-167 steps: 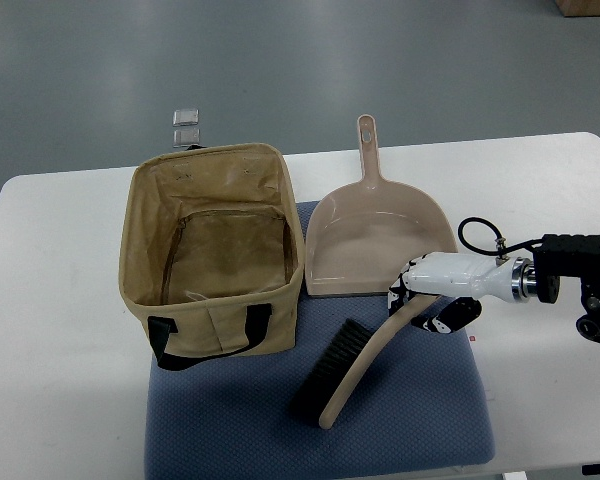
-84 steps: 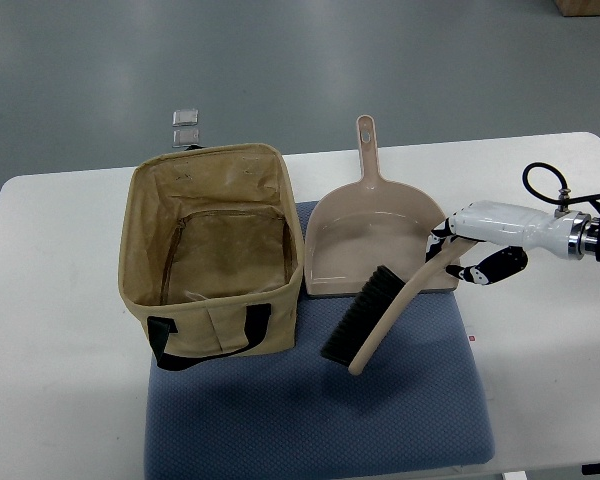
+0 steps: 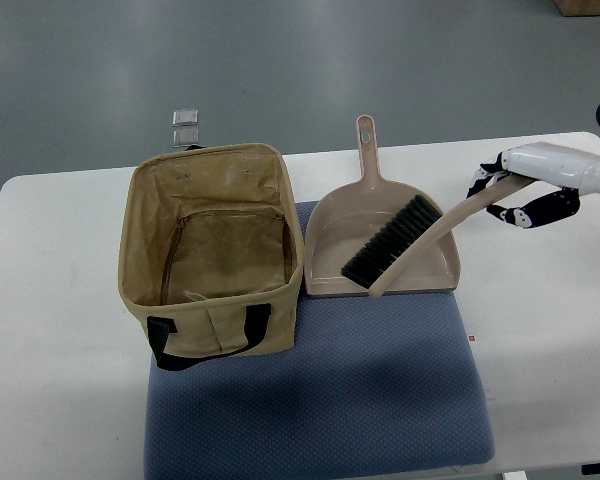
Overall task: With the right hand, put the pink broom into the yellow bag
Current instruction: 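Lift the brush with the right hand and carry it over the tan bag, then lower the brush into the bag and open the right hand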
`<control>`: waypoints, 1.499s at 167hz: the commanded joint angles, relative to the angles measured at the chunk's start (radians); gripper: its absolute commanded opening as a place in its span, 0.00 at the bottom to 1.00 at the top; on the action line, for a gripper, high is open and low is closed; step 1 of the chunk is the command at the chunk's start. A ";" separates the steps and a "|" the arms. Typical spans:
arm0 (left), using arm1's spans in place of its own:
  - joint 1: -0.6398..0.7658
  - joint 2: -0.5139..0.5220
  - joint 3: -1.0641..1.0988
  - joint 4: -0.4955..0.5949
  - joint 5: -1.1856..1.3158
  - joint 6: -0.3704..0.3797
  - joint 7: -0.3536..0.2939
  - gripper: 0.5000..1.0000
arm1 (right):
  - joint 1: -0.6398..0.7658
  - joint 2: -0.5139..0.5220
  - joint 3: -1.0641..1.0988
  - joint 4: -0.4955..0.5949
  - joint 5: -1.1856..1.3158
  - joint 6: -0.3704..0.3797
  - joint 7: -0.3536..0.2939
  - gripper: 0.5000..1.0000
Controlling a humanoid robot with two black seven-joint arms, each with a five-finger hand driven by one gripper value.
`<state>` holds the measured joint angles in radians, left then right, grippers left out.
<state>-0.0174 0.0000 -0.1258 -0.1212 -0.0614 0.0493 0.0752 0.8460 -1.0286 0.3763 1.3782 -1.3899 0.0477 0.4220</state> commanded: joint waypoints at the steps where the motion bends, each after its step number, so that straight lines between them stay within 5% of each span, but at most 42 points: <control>1: 0.001 0.000 0.000 0.000 0.000 0.000 0.000 1.00 | 0.018 -0.016 0.061 -0.004 0.037 0.024 -0.006 0.00; 47: -0.001 0.000 0.000 0.000 0.000 0.000 0.000 1.00 | 0.199 0.027 0.101 -0.039 0.051 0.126 -0.026 0.00; 101: 0.001 0.000 0.000 0.000 0.000 0.000 0.000 1.00 | 0.390 0.334 0.053 -0.165 -0.024 0.239 -0.071 0.00; 157: 0.001 0.000 0.000 0.000 0.000 0.000 0.000 1.00 | 0.450 0.634 -0.068 -0.375 -0.169 0.219 -0.074 0.00; 205: -0.001 0.000 0.000 0.000 0.000 0.000 0.000 1.00 | 0.462 0.751 -0.089 -0.419 -0.195 0.195 -0.108 0.01; 241: 0.001 0.000 0.000 0.000 0.000 0.001 0.000 1.00 | 0.452 0.794 -0.143 -0.419 -0.218 0.146 -0.109 0.16; 251: 0.001 0.000 0.000 0.000 0.000 0.000 0.000 1.00 | 0.446 0.789 -0.138 -0.419 -0.215 0.141 -0.109 0.38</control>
<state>-0.0174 0.0000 -0.1257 -0.1212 -0.0612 0.0492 0.0752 1.2988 -0.2388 0.2386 0.9587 -1.6065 0.2010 0.3130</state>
